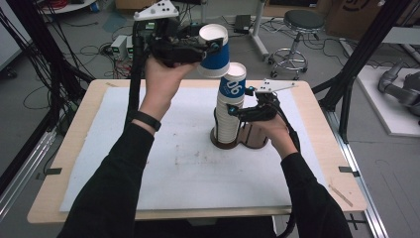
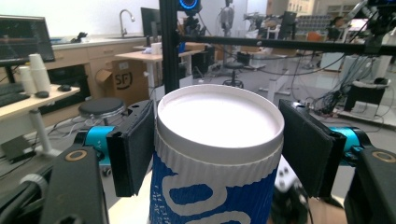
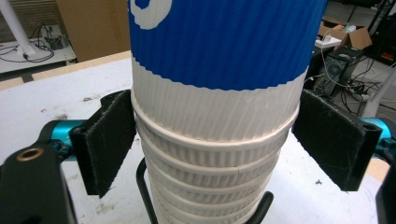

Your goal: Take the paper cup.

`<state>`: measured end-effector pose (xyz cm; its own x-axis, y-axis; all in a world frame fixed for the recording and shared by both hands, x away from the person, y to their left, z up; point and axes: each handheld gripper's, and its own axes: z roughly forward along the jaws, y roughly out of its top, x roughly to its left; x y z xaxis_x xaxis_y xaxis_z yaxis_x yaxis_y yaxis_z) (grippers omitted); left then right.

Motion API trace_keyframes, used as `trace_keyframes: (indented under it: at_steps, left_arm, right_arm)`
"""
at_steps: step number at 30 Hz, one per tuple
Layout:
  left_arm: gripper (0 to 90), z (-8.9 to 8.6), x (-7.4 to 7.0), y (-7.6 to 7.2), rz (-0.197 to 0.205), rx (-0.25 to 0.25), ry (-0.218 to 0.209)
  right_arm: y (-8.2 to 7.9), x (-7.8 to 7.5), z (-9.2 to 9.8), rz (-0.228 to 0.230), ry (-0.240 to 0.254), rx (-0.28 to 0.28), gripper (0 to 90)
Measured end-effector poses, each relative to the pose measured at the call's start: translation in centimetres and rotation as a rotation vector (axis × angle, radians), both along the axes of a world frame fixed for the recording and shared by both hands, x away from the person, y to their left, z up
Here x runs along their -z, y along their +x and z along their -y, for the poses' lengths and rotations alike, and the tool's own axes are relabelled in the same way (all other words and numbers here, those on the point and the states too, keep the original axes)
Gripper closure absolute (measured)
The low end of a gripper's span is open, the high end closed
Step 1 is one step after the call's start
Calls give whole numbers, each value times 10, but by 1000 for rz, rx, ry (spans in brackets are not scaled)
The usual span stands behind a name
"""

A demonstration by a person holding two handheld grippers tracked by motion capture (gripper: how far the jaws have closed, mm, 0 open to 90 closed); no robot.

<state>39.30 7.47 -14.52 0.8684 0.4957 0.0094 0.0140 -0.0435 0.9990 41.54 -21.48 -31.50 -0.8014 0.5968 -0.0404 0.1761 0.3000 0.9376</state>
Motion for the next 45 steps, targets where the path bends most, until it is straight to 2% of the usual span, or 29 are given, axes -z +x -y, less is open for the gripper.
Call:
trace_keyframes:
  at_steps: [3,7,9,11,12,13,15,23,26,27,30,32,35,40,41,45]
  left_arm:
    - [299,-14,6,-14,16,-6,13]
    - [299,-24,15,-24,1,-5,4]
    - [299,-31,26,-35,-5,-16,6]
    - [299,-35,31,-39,-8,-19,10]
    - [299,-39,40,-45,-9,-16,15]
    - [299,-39,40,-45,-9,-16,15]
    - [299,-42,48,-50,-11,-16,22]
    - [299,-51,95,-70,-60,5,7]
    - [298,-54,118,-77,-77,1,23]
    - [298,-54,118,-77,-77,1,23]
    - [299,-57,135,-80,-91,0,34]
    - [299,-59,145,-80,-109,8,15]
    - [299,-63,160,-83,-120,-1,16]
    - [298,-70,181,-86,-149,2,-29]
    - [298,-72,189,-88,-158,2,-34]
    - [298,-73,198,-89,-158,-2,-24]
  right_arm:
    - [0,0,0,1,1,1,143]
    - [0,0,0,1,2,2,143]
    - [0,0,0,3,0,2,143]
    - [0,0,-1,2,0,2,143]
    - [0,0,-1,0,0,4,143]
    - [0,0,-1,0,0,4,143]
    - [0,0,-1,1,2,4,143]
    - [-1,0,-1,-3,-1,6,142]
    - [-1,0,-1,-4,-1,7,142]
    - [-1,0,-1,-4,-1,7,142]
    - [-1,0,-1,-4,-2,8,143]
    - [-1,0,-1,-1,-4,9,142]
    - [-2,0,-1,-1,-6,10,143]
    - [-1,0,-2,-2,-2,13,142]
    - [-1,0,-2,0,-3,14,142]
    - [-2,0,-2,-5,-4,16,142]
